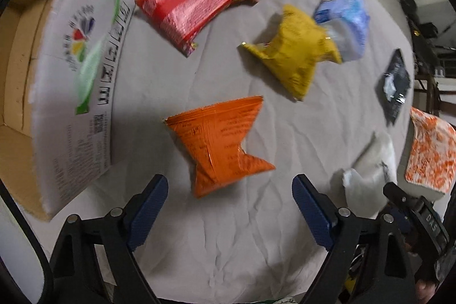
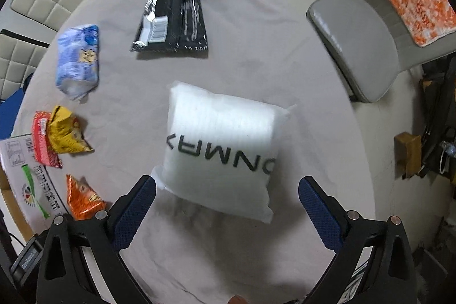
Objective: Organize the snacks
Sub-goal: 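Grasp the orange packet with the left tool while the right tool grasps the white DNMRX pouch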
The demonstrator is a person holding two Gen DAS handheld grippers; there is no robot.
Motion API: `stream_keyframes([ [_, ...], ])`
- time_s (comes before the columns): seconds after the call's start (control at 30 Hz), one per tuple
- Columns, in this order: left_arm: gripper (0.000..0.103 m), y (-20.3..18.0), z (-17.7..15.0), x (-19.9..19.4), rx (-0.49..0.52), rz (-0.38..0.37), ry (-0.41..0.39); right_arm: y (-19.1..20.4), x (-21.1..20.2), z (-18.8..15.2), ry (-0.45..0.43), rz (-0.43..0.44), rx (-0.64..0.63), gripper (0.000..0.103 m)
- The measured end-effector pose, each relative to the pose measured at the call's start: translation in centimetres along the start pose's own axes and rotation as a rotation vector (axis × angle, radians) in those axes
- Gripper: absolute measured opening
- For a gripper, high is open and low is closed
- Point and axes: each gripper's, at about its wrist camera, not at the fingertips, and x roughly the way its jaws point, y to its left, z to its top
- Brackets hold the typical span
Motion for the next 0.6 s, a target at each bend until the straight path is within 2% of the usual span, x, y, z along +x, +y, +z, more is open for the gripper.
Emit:
stream_keyframes([
  [0.17,0.089,1.0,1.5,2.0,-0.062,0.01,0.017,-0.3,2.0,0.8,0.05,0.004,0.02,0.097],
  [0.33,0.064,1.9,2.1,4.1,-0.127,-0.039,0.061,-0.8,4.0,1.9,0.114,0.064,0.064,0.093],
  [0.43,0.053,2.4,2.3,5.7,-0.143,-0.057,0.082,-0.5,4.2,2.1,0.132,0.069,0.058,0.088],
  [0.53,0.044,2.8,2.1,6.9,-0.145,-0.047,0.078,0.1,4.4,2.3,0.14,0.05,0.043,0.088],
  [0.6,0.043,2.8,2.1,7.1,-0.136,-0.042,0.069,0.2,4.6,2.6,0.146,0.038,0.043,0.088],
])
